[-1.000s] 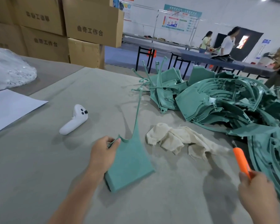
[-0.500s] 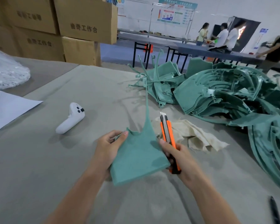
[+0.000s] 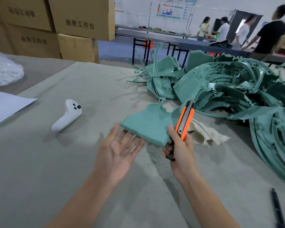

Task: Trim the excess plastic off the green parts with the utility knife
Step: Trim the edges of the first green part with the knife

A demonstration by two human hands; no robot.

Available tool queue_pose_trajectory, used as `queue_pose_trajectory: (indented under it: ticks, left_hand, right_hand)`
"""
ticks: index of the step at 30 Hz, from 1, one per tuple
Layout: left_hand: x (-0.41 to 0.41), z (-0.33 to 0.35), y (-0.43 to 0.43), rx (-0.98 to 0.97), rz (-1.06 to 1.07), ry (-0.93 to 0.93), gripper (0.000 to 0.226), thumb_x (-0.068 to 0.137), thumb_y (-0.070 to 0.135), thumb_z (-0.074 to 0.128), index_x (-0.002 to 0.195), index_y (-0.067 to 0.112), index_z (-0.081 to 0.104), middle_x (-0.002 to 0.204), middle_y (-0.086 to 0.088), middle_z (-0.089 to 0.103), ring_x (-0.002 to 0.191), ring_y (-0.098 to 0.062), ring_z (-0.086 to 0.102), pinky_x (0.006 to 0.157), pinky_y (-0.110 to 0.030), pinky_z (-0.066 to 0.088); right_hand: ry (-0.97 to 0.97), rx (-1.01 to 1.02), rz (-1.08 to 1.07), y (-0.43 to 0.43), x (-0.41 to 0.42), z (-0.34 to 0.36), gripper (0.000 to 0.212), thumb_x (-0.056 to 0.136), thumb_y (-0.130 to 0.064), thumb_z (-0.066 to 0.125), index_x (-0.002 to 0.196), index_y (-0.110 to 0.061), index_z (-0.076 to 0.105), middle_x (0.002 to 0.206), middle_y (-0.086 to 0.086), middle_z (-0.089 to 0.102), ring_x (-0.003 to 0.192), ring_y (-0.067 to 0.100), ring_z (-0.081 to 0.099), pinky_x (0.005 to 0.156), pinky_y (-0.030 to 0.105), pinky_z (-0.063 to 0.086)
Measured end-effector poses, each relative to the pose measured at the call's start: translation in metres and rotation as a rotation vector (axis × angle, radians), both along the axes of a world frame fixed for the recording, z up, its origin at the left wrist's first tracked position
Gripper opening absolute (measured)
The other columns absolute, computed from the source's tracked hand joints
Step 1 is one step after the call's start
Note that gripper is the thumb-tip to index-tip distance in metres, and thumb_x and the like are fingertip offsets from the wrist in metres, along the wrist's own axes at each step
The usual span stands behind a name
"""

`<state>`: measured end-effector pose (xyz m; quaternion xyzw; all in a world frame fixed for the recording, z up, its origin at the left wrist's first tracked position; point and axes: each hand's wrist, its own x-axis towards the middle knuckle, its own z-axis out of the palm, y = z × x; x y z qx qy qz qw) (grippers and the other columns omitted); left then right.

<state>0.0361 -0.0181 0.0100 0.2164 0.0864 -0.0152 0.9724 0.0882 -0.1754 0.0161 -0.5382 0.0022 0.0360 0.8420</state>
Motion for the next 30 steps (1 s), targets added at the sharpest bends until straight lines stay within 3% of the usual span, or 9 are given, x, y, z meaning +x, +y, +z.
queue_pose_trajectory:
  ticks: [2, 4, 9, 13, 15, 18, 22, 27, 30]
  left_hand:
    - [0.0, -0.001, -0.004, 0.144, -0.049, -0.05, 0.053, 0.08, 0.038, 0.072, 0.124, 0.01, 0.065, 0.124, -0.008, 0.067, 0.108, -0.021, 0.067, 0.078, -0.034, 0.057]
    - [-0.002, 0.001, -0.009, 0.246, -0.111, -0.031, 0.048, 0.074, 0.033, 0.08, 0.115, 0.01, 0.07, 0.115, -0.009, 0.07, 0.091, -0.02, 0.07, 0.066, -0.028, 0.057]
    - [-0.004, 0.002, -0.021, 0.316, -0.138, 0.044, 0.023, 0.073, 0.031, 0.072, 0.087, 0.014, 0.079, 0.08, -0.01, 0.07, 0.053, -0.014, 0.06, 0.04, -0.019, 0.044]
    - [-0.002, 0.006, -0.021, 0.353, -0.069, 0.11, 0.007, 0.067, 0.022, 0.074, 0.069, 0.016, 0.078, 0.066, -0.005, 0.067, 0.046, -0.013, 0.06, 0.036, -0.018, 0.04]
    - [0.001, 0.007, -0.016, 0.333, 0.017, 0.156, 0.005, 0.064, 0.018, 0.076, 0.06, 0.017, 0.075, 0.059, -0.002, 0.063, 0.042, -0.013, 0.058, 0.034, -0.017, 0.039]
    - [0.003, 0.008, -0.005, 0.347, 0.121, 0.167, 0.009, 0.064, 0.014, 0.077, 0.062, 0.019, 0.069, 0.056, 0.0, 0.059, 0.04, -0.012, 0.057, 0.034, -0.016, 0.036]
    - [0.003, 0.007, 0.003, 0.347, 0.181, 0.141, 0.013, 0.065, 0.013, 0.077, 0.063, 0.021, 0.066, 0.056, 0.002, 0.058, 0.04, -0.012, 0.056, 0.033, -0.018, 0.035]
    - [0.001, 0.006, 0.005, 0.383, 0.19, 0.126, 0.014, 0.066, 0.013, 0.073, 0.061, 0.022, 0.063, 0.056, 0.003, 0.053, 0.038, -0.012, 0.051, 0.034, -0.018, 0.033]
    - [-0.003, 0.007, 0.006, 0.375, 0.201, 0.095, 0.02, 0.067, 0.012, 0.07, 0.051, 0.024, 0.066, 0.055, 0.005, 0.05, 0.036, -0.01, 0.045, 0.034, -0.019, 0.034]
  right_hand:
    - [-0.071, -0.032, -0.005, 0.003, -0.002, 0.0, 0.029, 0.096, -0.019, 0.062, 0.076, -0.018, 0.04, 0.054, -0.005, 0.04, 0.042, 0.008, 0.03, 0.036, 0.017, 0.025]
    - [-0.136, -0.093, 0.027, 0.005, -0.005, 0.0, 0.027, 0.095, -0.022, 0.063, 0.078, -0.013, 0.044, 0.054, -0.003, 0.046, 0.041, 0.01, 0.031, 0.038, 0.02, 0.026]
    - [-0.212, -0.205, 0.171, 0.011, -0.013, -0.003, 0.026, 0.091, -0.03, 0.07, 0.076, -0.016, 0.054, 0.056, 0.001, 0.051, 0.043, 0.012, 0.037, 0.042, 0.023, 0.03]
    - [-0.253, -0.244, 0.224, 0.01, -0.014, 0.002, 0.026, 0.083, -0.047, 0.068, 0.076, -0.022, 0.063, 0.058, -0.002, 0.051, 0.045, 0.009, 0.038, 0.041, 0.019, 0.03]
    - [-0.309, -0.274, 0.223, 0.005, -0.013, 0.006, 0.03, 0.086, -0.055, 0.059, 0.09, -0.027, 0.067, 0.061, -0.003, 0.051, 0.045, 0.01, 0.04, 0.042, 0.018, 0.033]
    - [-0.42, -0.38, 0.193, -0.005, -0.009, 0.006, 0.024, 0.101, -0.043, 0.045, 0.116, -0.031, 0.06, 0.068, 0.001, 0.056, 0.047, 0.017, 0.049, 0.044, 0.025, 0.04]
    - [-0.491, -0.588, 0.138, -0.016, -0.003, 0.0, 0.015, 0.104, -0.019, 0.045, 0.113, -0.021, 0.058, 0.077, 0.002, 0.063, 0.055, 0.019, 0.055, 0.051, 0.028, 0.045]
    - [-0.623, -0.871, 0.081, -0.025, 0.002, -0.012, 0.008, 0.102, -0.025, 0.048, 0.106, -0.025, 0.055, 0.075, -0.003, 0.064, 0.054, 0.013, 0.054, 0.054, 0.036, 0.047]
    - [-0.684, -0.973, 0.043, -0.025, 0.004, -0.015, 0.025, 0.102, -0.024, 0.048, 0.127, -0.029, 0.051, 0.078, -0.007, 0.063, 0.064, 0.01, 0.058, 0.057, 0.026, 0.044]
